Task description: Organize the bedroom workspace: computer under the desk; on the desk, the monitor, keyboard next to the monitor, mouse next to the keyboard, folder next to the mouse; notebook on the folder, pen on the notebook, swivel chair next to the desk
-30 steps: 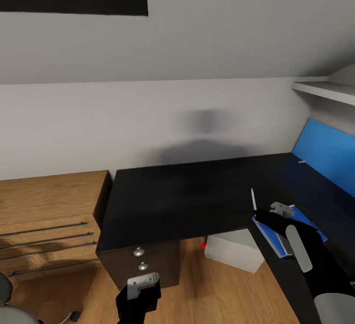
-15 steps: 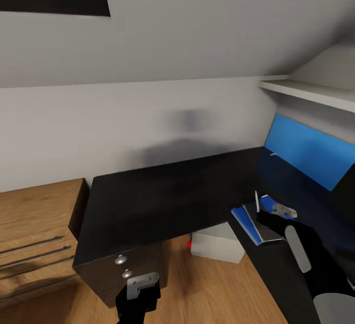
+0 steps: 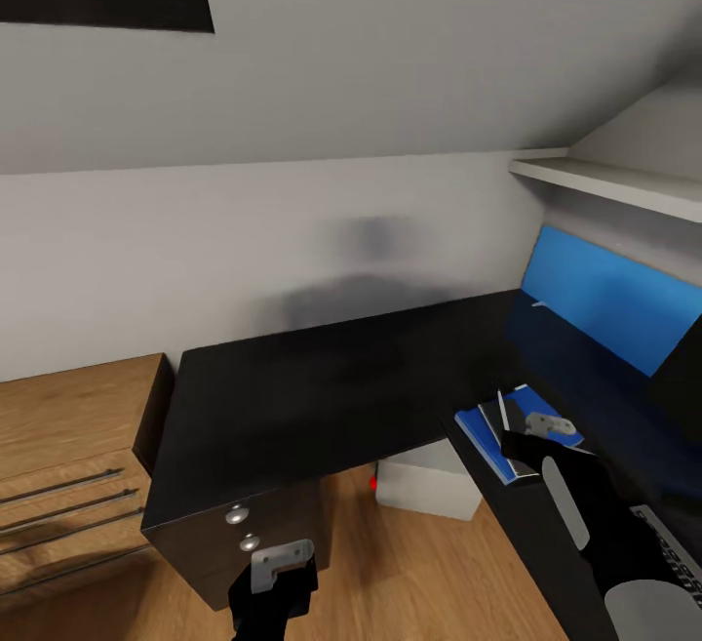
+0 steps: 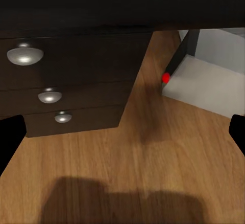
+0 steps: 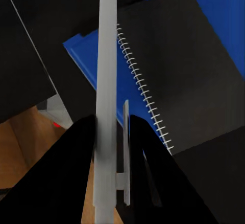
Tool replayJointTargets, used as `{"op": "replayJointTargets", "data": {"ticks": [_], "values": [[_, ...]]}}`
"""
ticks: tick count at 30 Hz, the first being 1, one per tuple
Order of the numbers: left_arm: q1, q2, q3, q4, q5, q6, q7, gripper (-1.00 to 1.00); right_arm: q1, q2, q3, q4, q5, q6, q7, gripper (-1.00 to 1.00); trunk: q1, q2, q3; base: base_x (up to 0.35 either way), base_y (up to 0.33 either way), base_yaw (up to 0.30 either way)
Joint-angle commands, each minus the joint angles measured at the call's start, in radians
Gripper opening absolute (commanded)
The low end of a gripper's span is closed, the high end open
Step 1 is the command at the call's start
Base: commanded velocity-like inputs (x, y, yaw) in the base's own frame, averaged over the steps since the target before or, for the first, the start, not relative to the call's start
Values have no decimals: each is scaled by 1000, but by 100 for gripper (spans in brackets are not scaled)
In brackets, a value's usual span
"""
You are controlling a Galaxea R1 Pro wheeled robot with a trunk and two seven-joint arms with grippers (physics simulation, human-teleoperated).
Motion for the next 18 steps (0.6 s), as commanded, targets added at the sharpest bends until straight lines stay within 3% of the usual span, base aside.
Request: {"op": "replayJointTargets", "data": {"ticks": [1,7,11,12,14,18], "values": [[-2,0,-3,-1,6,-5,4,100,-1,0,0,-1,-11,4,-6,-100,1,-2,-2,0,0,0],[-2,-1,-3,-1,7,-5,4,100,-1,0,0,0,-9,3,-7,-100,1,-2,-2,0,0,0],[-2,-1,-3,1,7,-5,4,100,-1,0,-1,1,-3,-37,-16,-100,1,-2,-2,0,0,0],[-2,-2,-4,1,6,-5,4,100,-1,0,0,10,10,-68,-82,-100,1,-2,-2,0,0,0],[-2,-2,-4,2,6,-5,5,100,-1,0,1,18,13,-83,-135,-100,1,-2,-2,0,0,0],[-2,-2,-4,2,5,-5,5,100,-1,1,3,28,14,-102,-188,-100,1,-2,-2,0,0,0]]}}
